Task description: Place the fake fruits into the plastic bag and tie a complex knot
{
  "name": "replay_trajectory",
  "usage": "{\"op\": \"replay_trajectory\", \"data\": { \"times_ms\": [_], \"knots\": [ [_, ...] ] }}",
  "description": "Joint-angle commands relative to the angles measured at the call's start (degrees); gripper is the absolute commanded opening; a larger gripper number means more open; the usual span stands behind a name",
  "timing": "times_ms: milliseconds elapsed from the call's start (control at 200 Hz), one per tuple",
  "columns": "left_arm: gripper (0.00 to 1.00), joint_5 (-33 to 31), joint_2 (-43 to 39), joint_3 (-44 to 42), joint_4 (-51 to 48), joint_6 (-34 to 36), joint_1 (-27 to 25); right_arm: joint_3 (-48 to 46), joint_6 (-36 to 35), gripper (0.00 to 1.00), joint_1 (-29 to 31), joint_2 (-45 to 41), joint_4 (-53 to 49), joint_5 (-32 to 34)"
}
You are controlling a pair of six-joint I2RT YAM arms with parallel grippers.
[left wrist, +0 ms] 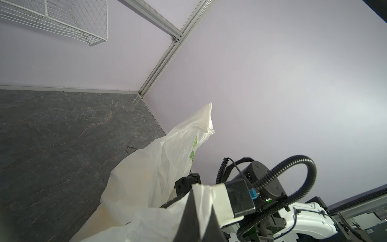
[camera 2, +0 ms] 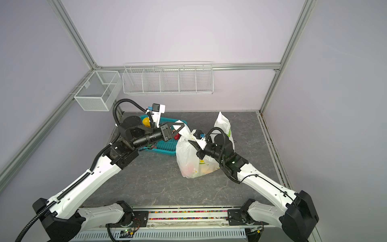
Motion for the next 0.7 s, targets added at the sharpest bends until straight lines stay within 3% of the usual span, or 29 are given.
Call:
{"op": "replay_trajectory", "data": {
  "times_ms": [0, 165, 215, 270, 350, 695],
  "knots": [
    [0.0, -4.3, -1.3, -1.1, 0.6, -1.1, -0.2, 1.3, -1.8, 0.22, -0.2, -1.3, -7.0, -3.2],
    [0.0, -5.7, -0.5, -1.3, -0.3, -1.6, -0.2, 1.3, 1.9, 0.56, 2.8, -1.7, -3.3, 0.5],
    [0.0, -5.7, -0.4, -1.3, -0.4, -2.1, -0.2, 2.5, 2.2, 0.67, 5.0, -1.6, -2.2, 4.2],
    [0.0, -5.7, -0.4, -1.3, -0.6, -2.5, -0.2, 3.1, 2.9, 0.87, 7.3, -1.5, -0.3, 8.5],
    [0.0, -5.9, -0.7, -1.3, -0.7, -2.9, -0.3, 3.2, 4.6, 0.98, 9.8, -1.1, 3.0, 15.4],
    [0.0, -6.7, -1.9, -2.1, -0.8, -5.8, -0.6, 6.5, 3.3, 0.92, 18.9, 8.7, 18.7, 41.5]
  ]
}}
